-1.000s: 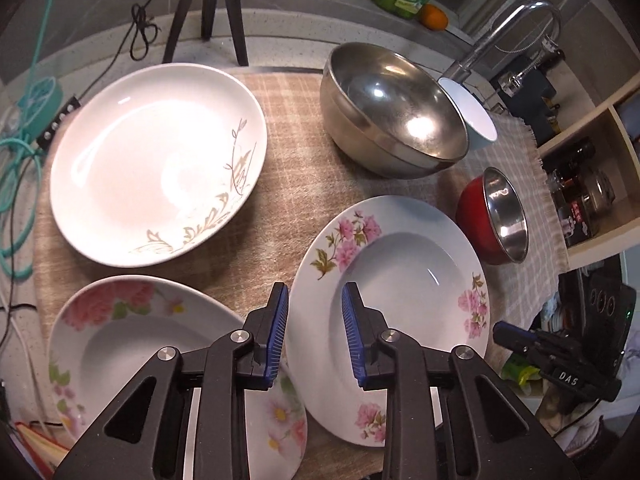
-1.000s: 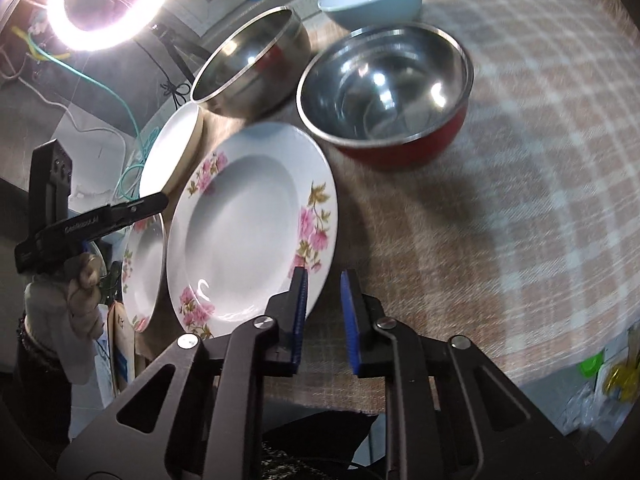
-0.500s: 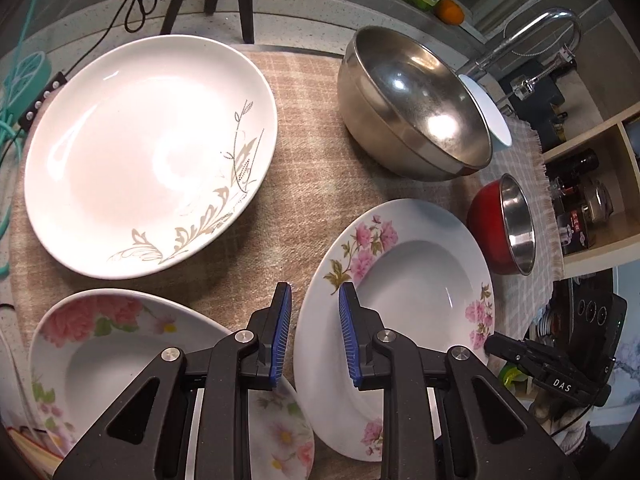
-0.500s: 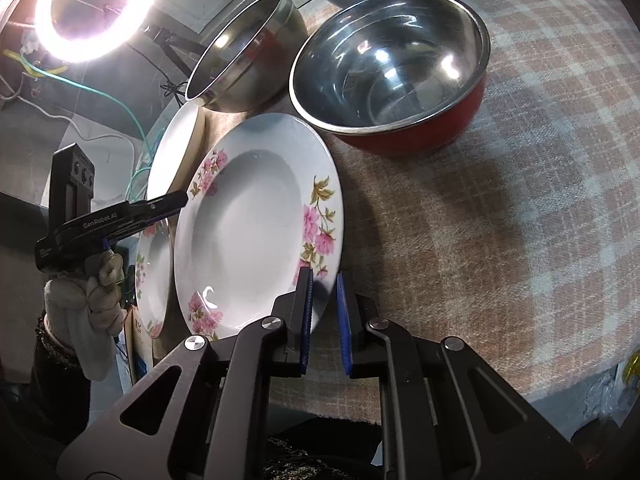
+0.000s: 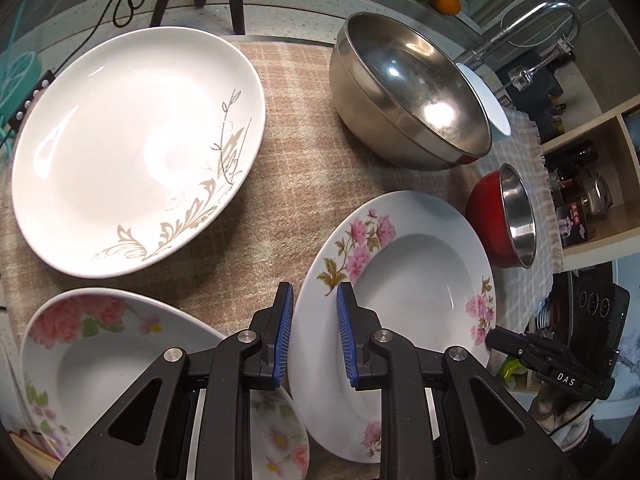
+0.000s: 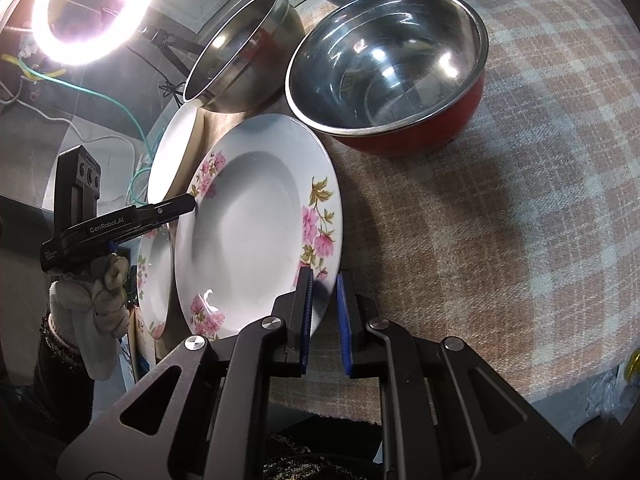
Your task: Organize plates and bowls
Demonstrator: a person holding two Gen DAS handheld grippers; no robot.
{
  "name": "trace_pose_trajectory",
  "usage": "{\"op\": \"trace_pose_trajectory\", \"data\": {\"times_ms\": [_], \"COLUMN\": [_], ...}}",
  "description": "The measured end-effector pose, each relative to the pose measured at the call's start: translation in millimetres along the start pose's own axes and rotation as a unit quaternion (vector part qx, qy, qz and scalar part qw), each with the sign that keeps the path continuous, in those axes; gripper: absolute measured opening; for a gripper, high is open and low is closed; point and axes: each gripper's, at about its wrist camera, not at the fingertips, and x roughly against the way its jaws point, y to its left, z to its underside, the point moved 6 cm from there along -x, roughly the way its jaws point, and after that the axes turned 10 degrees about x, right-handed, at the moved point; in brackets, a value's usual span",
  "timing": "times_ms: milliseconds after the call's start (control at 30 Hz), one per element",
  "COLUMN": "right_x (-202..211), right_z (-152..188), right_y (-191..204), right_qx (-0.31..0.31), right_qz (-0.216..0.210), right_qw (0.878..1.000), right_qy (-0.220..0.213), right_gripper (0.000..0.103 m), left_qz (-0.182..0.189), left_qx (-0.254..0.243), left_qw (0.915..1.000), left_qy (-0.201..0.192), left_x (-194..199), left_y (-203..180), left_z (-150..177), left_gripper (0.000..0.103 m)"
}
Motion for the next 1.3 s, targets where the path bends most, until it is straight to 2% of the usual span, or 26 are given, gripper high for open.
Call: {"op": "trace_pose_trajectory", "data": {"times_ms": [467,1000,1300], "right_x": [9.4,15.5,16.6], "right_z": [2.7,-6.1,-8.9], "right_y": [-11.4,-22.4,-20.3], "right_qx": [0.013,0.023,0.037], "right_qz": [0.010,0.009,0.013], "right_qw": [1.000,1.000,0.999], "right_qy": [0.018,0.019,0.020], "right_gripper": [0.012,0.012,0.013], "left_qz": [-0.013,-0.026,-0.020], "left_qx": [-0.001,0.017,0.036], "left_qw": [0.9999,0.9995,0.9991], "left_qy": [-0.001,0.000,-0.011], "left_x": [-0.5,-0.5,0.8], "left_y": [-11.7,-15.7,-12.7], "left_z": [27.5,51.3,58.9], "left_gripper": [0.020,0.020,0.020]}}
